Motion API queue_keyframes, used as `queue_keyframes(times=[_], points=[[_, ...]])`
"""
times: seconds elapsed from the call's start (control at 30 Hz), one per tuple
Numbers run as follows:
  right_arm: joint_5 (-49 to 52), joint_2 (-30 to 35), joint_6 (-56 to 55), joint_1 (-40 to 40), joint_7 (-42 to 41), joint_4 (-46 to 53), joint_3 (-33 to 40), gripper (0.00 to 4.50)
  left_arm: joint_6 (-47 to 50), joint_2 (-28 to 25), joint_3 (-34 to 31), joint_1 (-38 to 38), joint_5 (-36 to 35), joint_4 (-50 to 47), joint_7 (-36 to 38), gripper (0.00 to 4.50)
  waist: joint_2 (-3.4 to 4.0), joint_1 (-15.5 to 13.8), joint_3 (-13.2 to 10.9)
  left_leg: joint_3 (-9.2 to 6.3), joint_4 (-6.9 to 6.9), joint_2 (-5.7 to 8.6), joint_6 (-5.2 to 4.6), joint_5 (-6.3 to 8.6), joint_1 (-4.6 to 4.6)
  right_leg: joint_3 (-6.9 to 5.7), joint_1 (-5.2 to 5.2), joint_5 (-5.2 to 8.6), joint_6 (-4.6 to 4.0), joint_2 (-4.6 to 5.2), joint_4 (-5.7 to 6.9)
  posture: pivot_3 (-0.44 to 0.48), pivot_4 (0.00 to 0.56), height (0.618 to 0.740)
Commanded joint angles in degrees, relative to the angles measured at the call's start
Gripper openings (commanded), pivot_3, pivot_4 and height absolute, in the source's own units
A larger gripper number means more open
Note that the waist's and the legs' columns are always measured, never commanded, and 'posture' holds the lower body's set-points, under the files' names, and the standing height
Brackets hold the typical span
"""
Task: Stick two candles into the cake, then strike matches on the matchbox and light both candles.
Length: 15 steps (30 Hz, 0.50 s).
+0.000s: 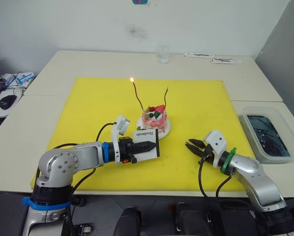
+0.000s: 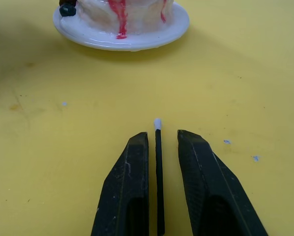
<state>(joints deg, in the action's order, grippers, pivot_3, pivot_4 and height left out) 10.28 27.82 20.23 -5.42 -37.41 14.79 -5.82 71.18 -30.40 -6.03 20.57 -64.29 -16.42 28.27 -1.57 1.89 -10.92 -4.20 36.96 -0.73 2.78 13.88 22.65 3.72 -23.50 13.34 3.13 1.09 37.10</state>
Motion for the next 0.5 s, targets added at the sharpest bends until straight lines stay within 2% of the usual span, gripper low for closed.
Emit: queue_keyframes(times=[0.03,0.3,0.5], points=[[-0.18,0.08,-0.78,0.37,0.09,0.01,0.25,0.06,-0.12,0.02,-1.01,0.26,-1.35,-1.7,0.37,0.0,0.0,0.0,0.0,0.0,0.0,0.0,0.0,0.0,0.0,0.0,0.0,0.0,0.0,0.0,0.0,0.0,0.15,0.74],[0.68,0.2,-0.68,0.32,-0.36,2.22,0.55,0.03,-0.1,-0.36,-0.86,0.24,-1.09,-1.51,0.72,0.0,0.0,0.0,0.0,0.0,0.0,0.0,0.0,0.0,0.0,0.0,0.0,-0.01,0.02,0.0,0.0,0.0,0.15,0.74],[3.71,6.22,3.02,-4.16,-6.54,14.53,0.07,0.03,0.87,1.77,-1.05,2.18,-2.47,0.9,-0.67,0.0,0.03,0.02,-0.02,0.0,0.0,0.0,0.0,0.0,0.02,0.0,-0.01,-0.06,0.1,0.0,0.0,0.0,0.15,0.74]])
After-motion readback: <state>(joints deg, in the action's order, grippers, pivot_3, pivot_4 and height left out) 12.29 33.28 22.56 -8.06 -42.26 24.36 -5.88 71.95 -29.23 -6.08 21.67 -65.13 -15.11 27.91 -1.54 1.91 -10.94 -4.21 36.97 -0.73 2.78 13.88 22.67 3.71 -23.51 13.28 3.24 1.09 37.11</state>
